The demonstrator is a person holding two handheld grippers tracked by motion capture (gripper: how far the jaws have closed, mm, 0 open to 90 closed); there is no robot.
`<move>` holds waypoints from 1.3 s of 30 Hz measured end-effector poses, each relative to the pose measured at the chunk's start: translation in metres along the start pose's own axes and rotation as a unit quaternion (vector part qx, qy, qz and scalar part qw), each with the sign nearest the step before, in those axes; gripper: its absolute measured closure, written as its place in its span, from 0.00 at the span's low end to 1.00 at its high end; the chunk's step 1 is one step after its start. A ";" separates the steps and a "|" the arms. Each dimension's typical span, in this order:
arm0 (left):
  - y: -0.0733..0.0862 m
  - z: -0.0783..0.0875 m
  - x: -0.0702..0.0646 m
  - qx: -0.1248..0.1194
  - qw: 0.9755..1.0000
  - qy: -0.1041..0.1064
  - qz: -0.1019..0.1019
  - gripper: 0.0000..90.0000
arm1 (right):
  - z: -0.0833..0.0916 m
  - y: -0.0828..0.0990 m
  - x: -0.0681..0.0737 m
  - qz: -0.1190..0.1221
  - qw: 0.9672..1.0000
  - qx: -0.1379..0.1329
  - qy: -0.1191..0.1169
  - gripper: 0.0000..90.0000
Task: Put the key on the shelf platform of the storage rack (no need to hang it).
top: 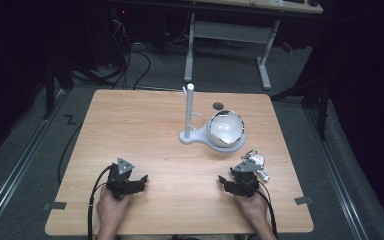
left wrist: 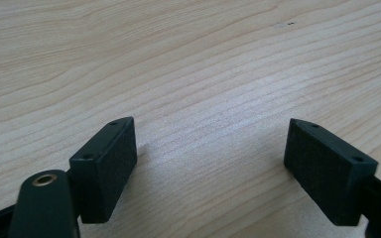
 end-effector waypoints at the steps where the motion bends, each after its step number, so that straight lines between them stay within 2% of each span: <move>1: 0.000 0.000 0.000 0.000 1.000 0.000 0.000 0.23 | 0.000 0.000 0.000 0.000 1.000 0.000 0.001 0.46; 18: 0.000 0.000 0.000 0.000 1.000 0.001 0.000 0.23 | 0.002 0.001 0.000 -0.012 1.000 -0.002 0.006 0.46; 30: 0.000 0.000 0.000 -0.001 1.000 0.001 0.002 0.23 | 0.014 0.003 -0.008 -0.029 0.999 -0.012 0.008 0.47; 39: 0.000 0.000 0.000 0.000 1.000 0.000 0.001 0.23 | 0.025 0.005 -0.016 -0.042 0.999 -0.030 0.018 0.48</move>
Point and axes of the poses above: each handheld gripper's, and its own axes: z roughly backward along the jaws, y roughly out of its underside, x roughly to its left, the point moved 7 cm from there along -z, roughly forward along the jaws, and after that the axes turned 7 degrees about -y, right-handed, at the moved point
